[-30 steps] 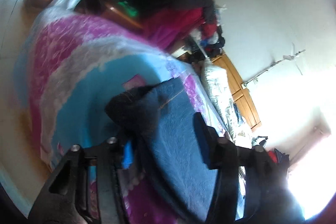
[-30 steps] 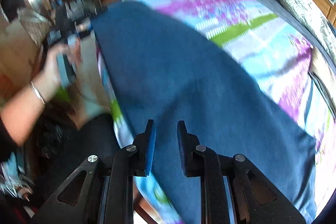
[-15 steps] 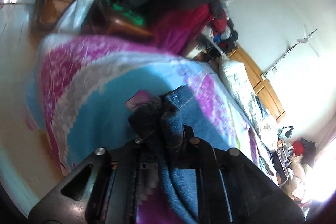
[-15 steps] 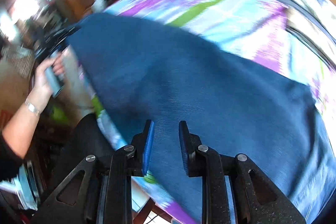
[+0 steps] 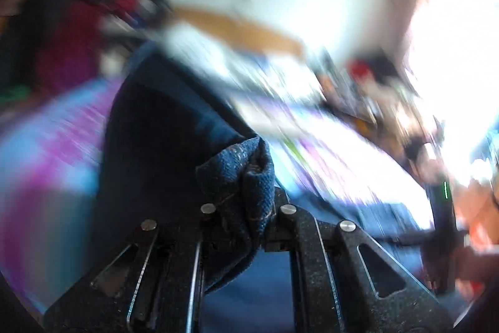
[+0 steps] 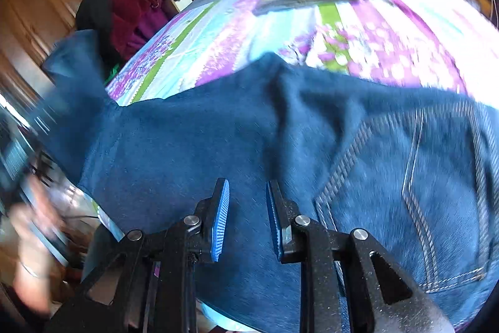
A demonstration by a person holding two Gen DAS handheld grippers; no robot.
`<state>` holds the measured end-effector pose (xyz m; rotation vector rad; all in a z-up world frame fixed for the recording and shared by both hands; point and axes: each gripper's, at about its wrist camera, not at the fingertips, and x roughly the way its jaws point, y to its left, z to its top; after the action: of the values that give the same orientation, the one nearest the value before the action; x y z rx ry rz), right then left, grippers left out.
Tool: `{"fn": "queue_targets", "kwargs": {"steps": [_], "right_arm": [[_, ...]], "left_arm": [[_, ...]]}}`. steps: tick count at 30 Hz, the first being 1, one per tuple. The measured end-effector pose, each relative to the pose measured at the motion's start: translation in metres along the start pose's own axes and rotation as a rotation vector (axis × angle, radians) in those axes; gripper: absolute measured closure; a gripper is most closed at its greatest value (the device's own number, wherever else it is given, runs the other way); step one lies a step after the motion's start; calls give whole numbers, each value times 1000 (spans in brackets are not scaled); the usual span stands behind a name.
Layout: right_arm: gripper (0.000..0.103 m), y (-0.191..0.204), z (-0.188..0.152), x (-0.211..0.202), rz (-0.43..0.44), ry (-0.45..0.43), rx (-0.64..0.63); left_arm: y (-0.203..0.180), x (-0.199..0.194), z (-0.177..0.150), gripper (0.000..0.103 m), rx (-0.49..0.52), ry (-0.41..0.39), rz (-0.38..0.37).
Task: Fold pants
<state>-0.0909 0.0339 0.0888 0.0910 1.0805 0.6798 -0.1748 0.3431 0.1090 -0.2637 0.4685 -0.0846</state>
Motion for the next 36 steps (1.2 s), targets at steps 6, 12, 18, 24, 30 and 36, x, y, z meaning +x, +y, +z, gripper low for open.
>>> {"fn": "queue_targets", "kwargs": {"steps": [6, 12, 18, 24, 30, 36], "right_arm": [[65, -20, -1, 8, 136, 8, 63], [43, 23, 46, 37, 307, -20, -55], [35, 25, 76, 101, 323, 80, -41], [43, 6, 80, 118, 441, 71, 45], [57, 24, 82, 131, 513, 101, -28], [93, 27, 81, 115, 448, 80, -71]], "left_arm": [[-86, 88, -109, 88, 321, 240, 107], [-72, 83, -102, 84, 206, 278, 60], [-119, 87, -127, 82, 469, 248, 238], [-155, 83, -152, 79, 705, 197, 404], [-165, 81, -160, 79, 765, 168, 457], [-174, 81, -159, 82, 774, 203, 424]]}}
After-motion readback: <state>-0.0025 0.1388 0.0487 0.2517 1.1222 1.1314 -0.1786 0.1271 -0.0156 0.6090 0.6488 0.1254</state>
